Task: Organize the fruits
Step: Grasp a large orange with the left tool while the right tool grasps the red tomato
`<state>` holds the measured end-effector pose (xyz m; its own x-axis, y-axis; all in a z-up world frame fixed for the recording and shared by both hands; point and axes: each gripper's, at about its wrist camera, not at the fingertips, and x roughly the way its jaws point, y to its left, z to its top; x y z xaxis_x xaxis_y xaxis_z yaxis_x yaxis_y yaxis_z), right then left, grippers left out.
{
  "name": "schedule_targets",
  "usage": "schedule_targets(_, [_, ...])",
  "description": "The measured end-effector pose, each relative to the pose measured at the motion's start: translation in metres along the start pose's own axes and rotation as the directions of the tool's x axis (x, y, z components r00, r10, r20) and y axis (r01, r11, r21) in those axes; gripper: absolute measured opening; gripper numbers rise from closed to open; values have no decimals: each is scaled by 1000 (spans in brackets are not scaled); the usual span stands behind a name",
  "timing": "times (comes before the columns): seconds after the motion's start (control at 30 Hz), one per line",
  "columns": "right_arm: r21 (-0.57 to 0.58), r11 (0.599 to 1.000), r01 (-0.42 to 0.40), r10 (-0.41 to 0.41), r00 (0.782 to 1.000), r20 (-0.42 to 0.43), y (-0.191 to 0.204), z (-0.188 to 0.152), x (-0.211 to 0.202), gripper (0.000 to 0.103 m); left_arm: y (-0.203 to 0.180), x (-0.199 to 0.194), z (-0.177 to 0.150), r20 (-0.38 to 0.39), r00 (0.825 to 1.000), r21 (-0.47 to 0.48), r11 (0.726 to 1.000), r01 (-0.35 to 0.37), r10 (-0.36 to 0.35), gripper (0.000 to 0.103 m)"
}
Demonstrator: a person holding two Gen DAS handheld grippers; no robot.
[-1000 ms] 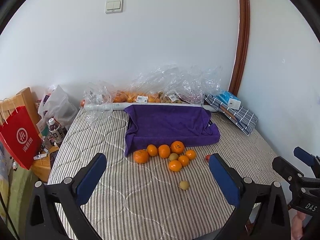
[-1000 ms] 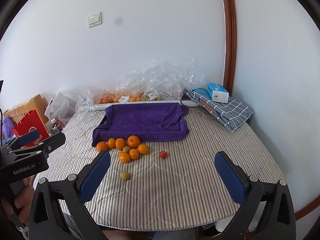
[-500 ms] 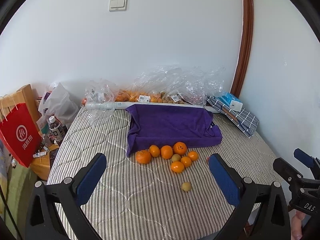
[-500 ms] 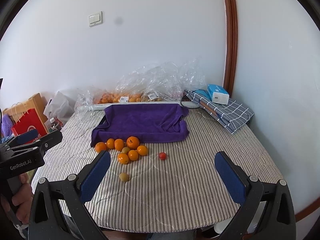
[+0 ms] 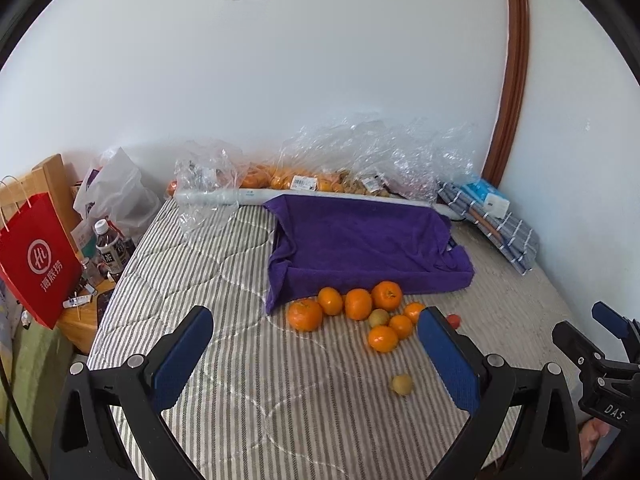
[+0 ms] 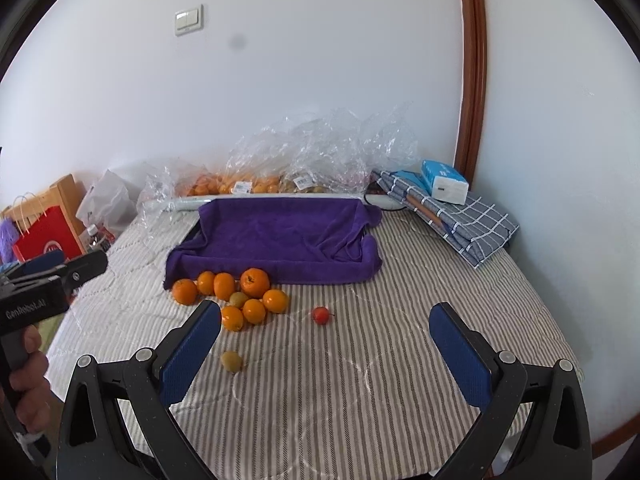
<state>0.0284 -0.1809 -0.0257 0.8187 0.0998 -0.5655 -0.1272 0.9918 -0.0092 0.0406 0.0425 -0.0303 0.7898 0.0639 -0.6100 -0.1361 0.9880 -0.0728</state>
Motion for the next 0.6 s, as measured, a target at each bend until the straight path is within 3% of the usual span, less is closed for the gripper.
schedule_targets(0.2, [41, 997, -59, 63, 992, -113, -7, -17, 57, 96, 22, 38, -8, -48, 998, -34, 999, -29, 28, 103])
schedule_targets(0.47, [78, 994, -72, 89, 968, -235, -18, -33, 133, 67, 44, 93, -19, -147, 989, -51, 999, -12, 5, 99])
schedule_targets(0.6, [75, 994, -79, 96, 962, -257, -20, -36, 161, 59, 48, 117, -22, -174, 985, -54, 998, -22, 12, 98])
